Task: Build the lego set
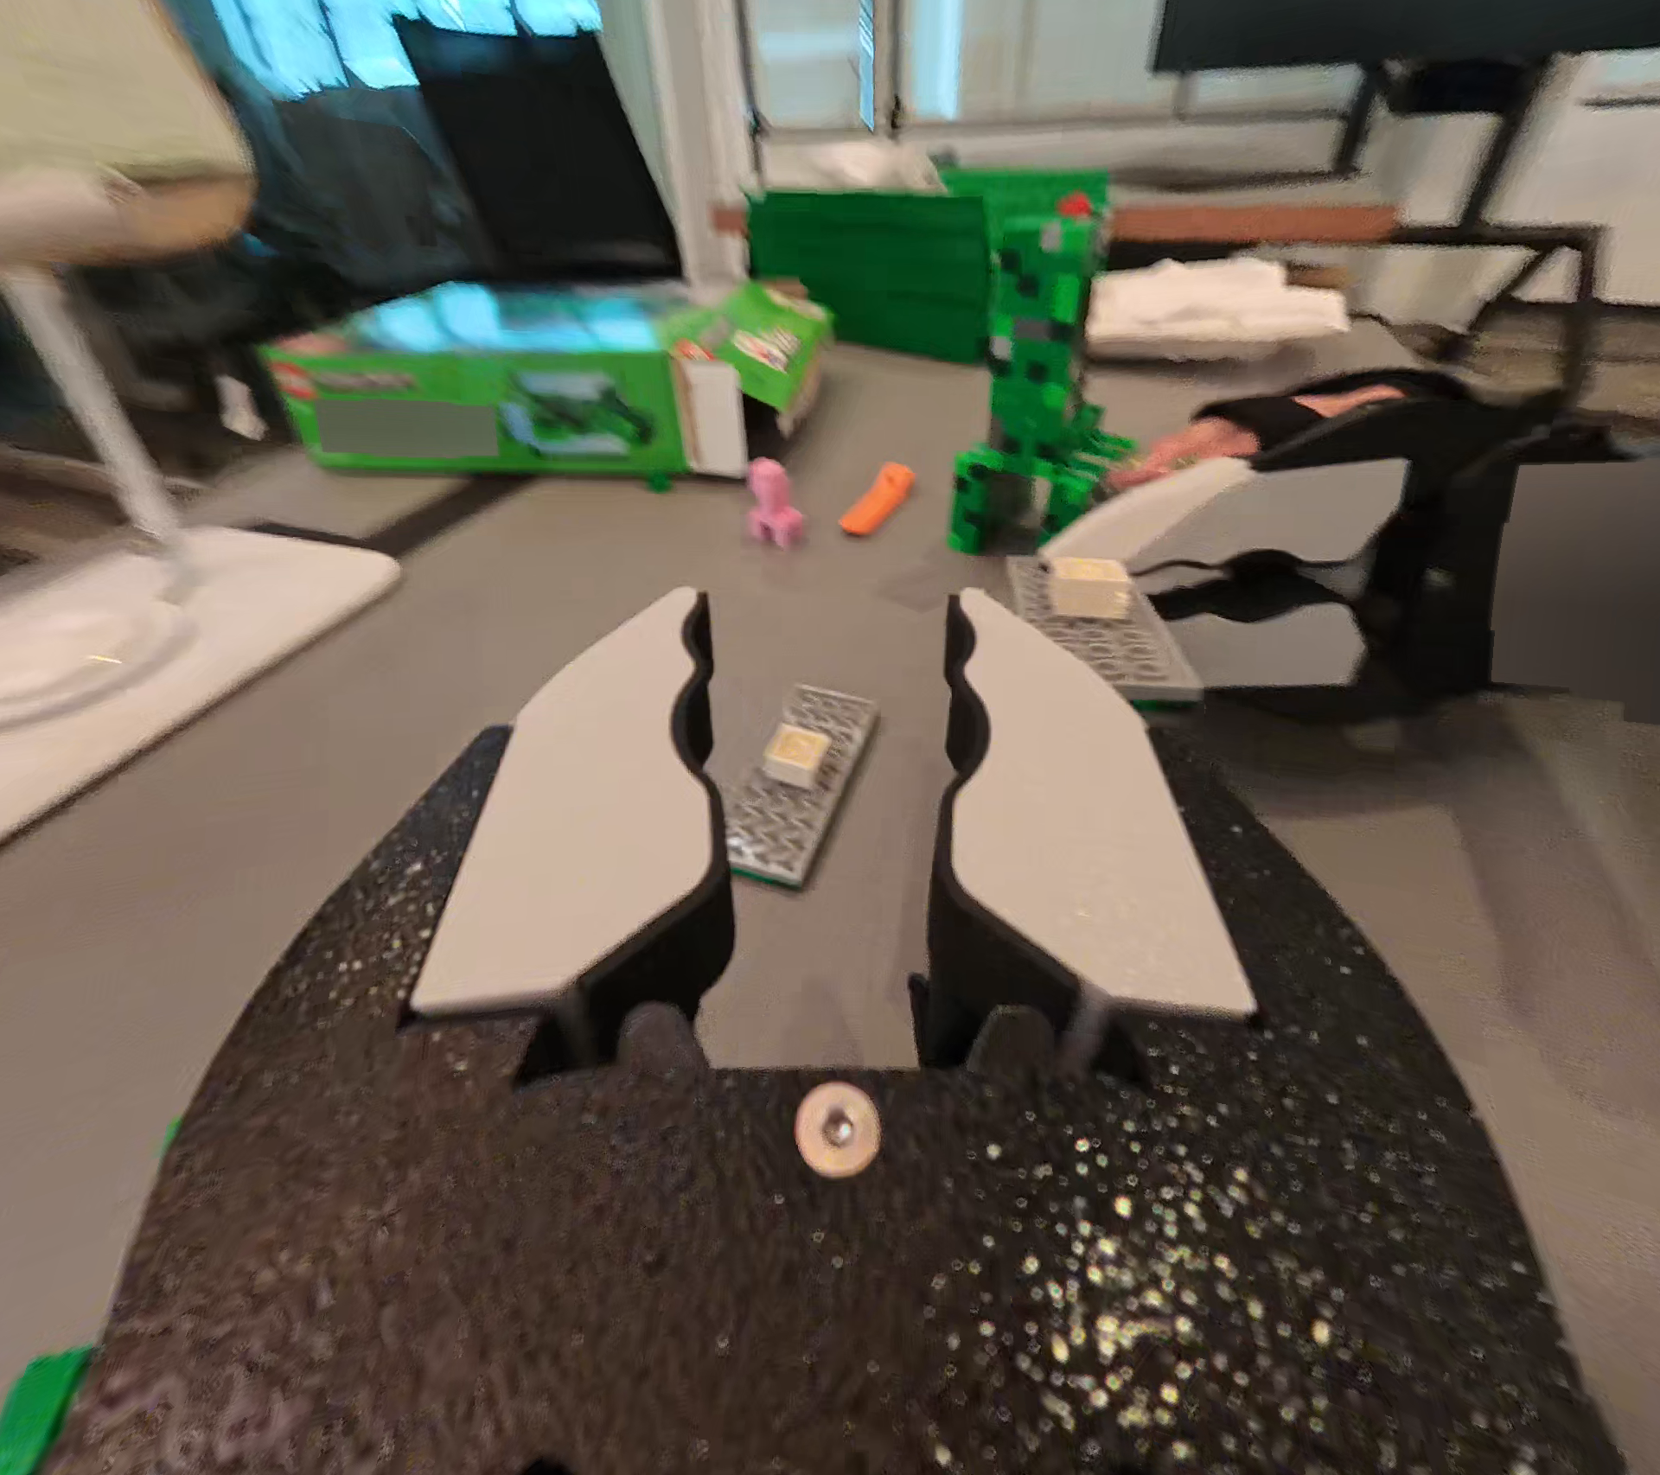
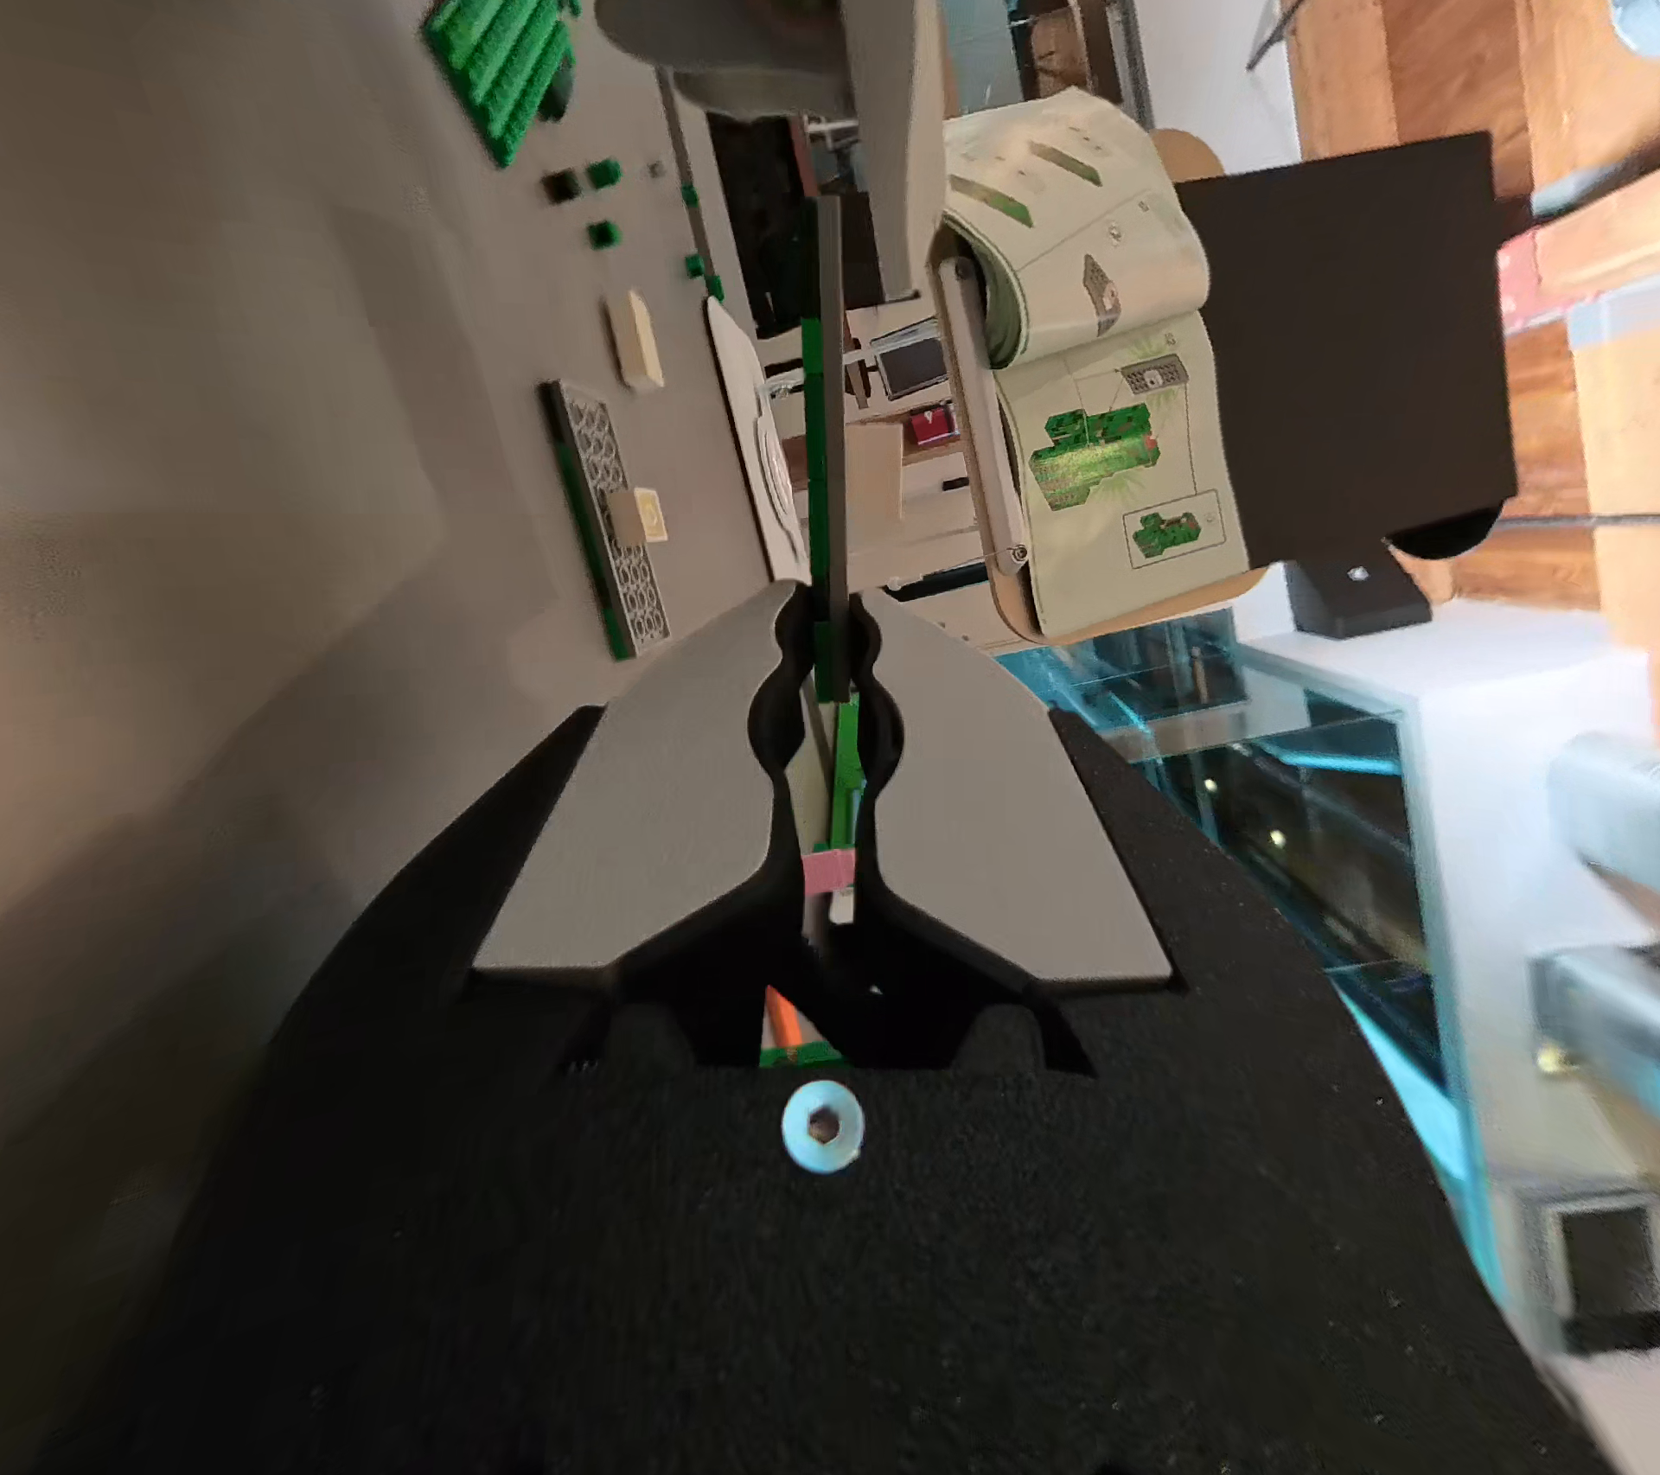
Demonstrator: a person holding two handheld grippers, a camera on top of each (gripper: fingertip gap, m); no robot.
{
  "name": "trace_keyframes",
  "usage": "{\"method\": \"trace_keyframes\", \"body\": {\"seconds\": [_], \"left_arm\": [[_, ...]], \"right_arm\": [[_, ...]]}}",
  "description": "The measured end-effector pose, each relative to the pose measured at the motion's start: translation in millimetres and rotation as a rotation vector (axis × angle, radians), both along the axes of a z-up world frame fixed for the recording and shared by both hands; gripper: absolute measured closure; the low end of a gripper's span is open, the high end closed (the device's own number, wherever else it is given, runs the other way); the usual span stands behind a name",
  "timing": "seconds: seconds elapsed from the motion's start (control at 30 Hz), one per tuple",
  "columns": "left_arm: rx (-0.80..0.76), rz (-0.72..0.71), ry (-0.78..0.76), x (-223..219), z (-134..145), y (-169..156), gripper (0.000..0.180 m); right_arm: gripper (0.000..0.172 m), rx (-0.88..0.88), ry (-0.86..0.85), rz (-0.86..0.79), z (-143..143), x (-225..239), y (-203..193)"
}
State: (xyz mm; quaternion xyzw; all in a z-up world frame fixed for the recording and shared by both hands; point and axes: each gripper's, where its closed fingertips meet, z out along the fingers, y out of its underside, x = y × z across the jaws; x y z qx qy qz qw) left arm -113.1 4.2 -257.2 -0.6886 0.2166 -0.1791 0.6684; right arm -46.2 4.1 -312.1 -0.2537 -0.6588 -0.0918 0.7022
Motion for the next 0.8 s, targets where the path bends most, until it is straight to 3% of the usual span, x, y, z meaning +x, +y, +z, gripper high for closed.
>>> {"method": "trace_keyframes", "body": {"seconds": [0.2,0.47,0.8], "left_arm": [[0.165,0.130,-0.039,-17,16,-2,0.131],[0.183,0.127,0.047,-7,10,1,0.135],[0.158,0.126,0.011,-11,8,5,0.138]], "right_arm": [[0.165,-0.070,0.072,0.014,5,4,3],[0.166,-0.160,0.130,0.006,10,8,12],[0.165,-0.159,0.147,0.008,12,10,13]]}}
